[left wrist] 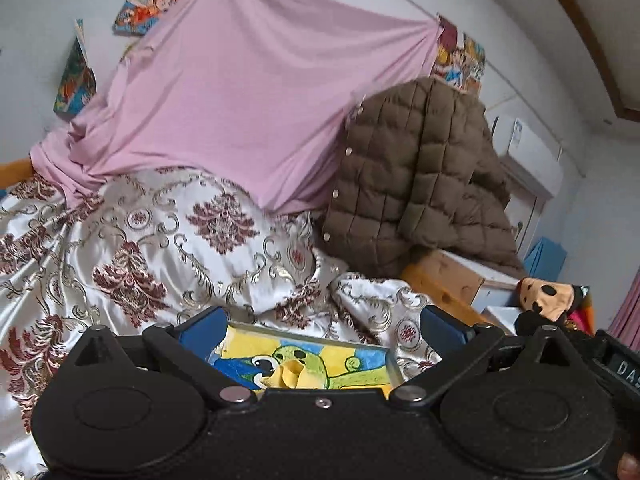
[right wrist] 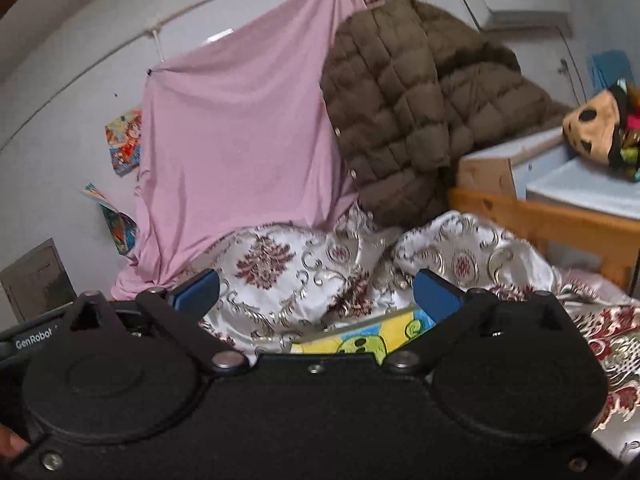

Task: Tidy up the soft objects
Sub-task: 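Raise both open tools away from the tray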

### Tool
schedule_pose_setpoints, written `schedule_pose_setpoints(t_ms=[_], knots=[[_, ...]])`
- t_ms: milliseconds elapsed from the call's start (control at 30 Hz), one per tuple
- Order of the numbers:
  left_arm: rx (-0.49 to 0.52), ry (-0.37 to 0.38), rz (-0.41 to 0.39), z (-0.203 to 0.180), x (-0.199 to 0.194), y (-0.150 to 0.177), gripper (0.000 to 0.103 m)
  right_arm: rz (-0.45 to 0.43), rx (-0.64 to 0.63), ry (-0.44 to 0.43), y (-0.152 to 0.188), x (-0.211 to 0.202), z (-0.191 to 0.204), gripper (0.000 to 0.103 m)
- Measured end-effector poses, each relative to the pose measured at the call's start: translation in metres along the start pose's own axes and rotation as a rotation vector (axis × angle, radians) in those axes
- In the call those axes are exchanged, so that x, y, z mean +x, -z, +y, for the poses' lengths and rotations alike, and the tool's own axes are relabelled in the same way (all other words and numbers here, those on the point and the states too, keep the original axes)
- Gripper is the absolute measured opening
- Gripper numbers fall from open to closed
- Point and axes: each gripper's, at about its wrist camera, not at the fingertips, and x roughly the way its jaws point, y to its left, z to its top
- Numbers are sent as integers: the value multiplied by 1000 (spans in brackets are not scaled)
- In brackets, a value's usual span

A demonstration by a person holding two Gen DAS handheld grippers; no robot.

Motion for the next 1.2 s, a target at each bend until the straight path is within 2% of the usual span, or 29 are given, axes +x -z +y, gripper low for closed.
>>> schedule_pose_setpoints(t_ms=[300, 500, 633, 767, 1000, 1200], knots=[[31, 27, -63, 0, -58, 16, 102, -83, -53, 16, 2, -56, 22, 102], [41, 30, -80, 12, -91, 34, 102, -113, -115, 37, 19, -86, 37, 102], [49, 14, -81, 26, -109, 47, 102, -156, -142, 74, 35, -109, 47, 102], [72, -4, -82, 40, -122, 59, 102, -162, -162, 73, 50, -125, 50, 102], [88, -27, -55, 65, -138, 82, 102, -83, -212, 95, 85, -137, 57, 102], [127, -36, 0, 83, -143, 104, 102, 13, -234, 110, 115, -149, 69, 102]])
